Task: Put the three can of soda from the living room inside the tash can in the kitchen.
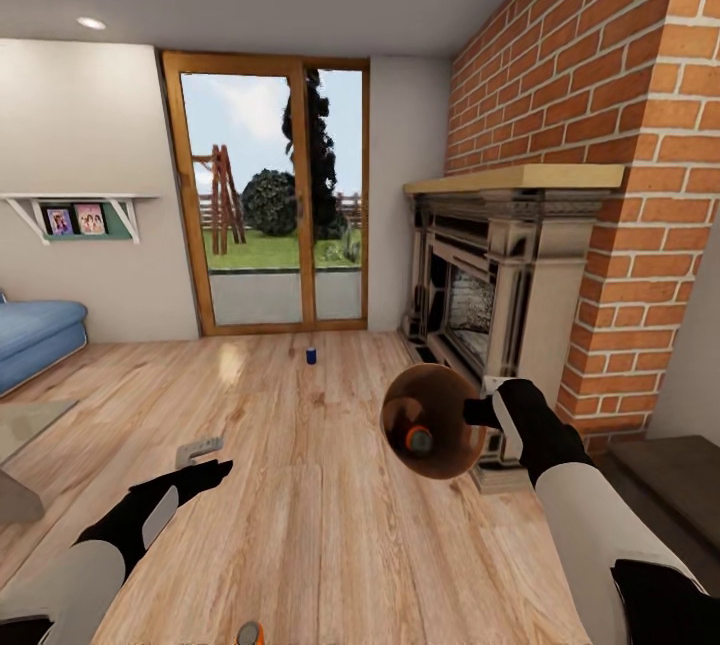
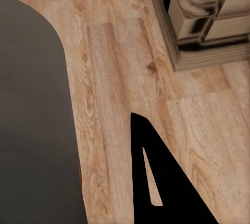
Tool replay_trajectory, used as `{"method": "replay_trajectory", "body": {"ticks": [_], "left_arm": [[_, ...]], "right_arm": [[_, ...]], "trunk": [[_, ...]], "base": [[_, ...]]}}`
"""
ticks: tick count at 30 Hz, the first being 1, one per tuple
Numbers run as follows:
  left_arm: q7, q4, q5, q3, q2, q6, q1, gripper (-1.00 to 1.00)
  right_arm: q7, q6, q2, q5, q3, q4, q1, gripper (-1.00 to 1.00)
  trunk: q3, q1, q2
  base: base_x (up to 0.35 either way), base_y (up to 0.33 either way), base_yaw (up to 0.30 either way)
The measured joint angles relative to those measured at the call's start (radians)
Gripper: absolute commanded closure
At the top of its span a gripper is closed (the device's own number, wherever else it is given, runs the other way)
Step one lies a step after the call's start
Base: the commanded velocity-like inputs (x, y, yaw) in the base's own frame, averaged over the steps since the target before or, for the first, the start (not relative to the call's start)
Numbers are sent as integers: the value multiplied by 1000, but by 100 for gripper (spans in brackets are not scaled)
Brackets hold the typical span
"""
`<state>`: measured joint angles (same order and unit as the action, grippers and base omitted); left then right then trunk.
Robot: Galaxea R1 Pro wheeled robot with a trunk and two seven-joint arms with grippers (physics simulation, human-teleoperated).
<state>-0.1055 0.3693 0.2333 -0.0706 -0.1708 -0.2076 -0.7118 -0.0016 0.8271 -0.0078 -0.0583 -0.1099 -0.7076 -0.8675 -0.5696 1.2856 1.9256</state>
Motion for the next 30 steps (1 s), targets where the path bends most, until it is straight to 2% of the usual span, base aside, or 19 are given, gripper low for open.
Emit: {"method": "replay_trajectory", "body": {"ticks": [14,22,30], "left_arm": [[1,-5,-1,2,2,2,0,-100],[0,-100,0,2,2,3,0,-100],[-2,-110,1,2,2,0,0,-100]], "right_arm": [[-1,0,1,0,1,0,0,100],[-2,0,3,-2,3,0,0,100],[-2,0,4,-2,4,0,0,100]], "trunk": [[-44,54,98],[-69,84,154],[-94,115,210]], "base": [[0,0,0],[0,0,0],[0,0,0]]}}
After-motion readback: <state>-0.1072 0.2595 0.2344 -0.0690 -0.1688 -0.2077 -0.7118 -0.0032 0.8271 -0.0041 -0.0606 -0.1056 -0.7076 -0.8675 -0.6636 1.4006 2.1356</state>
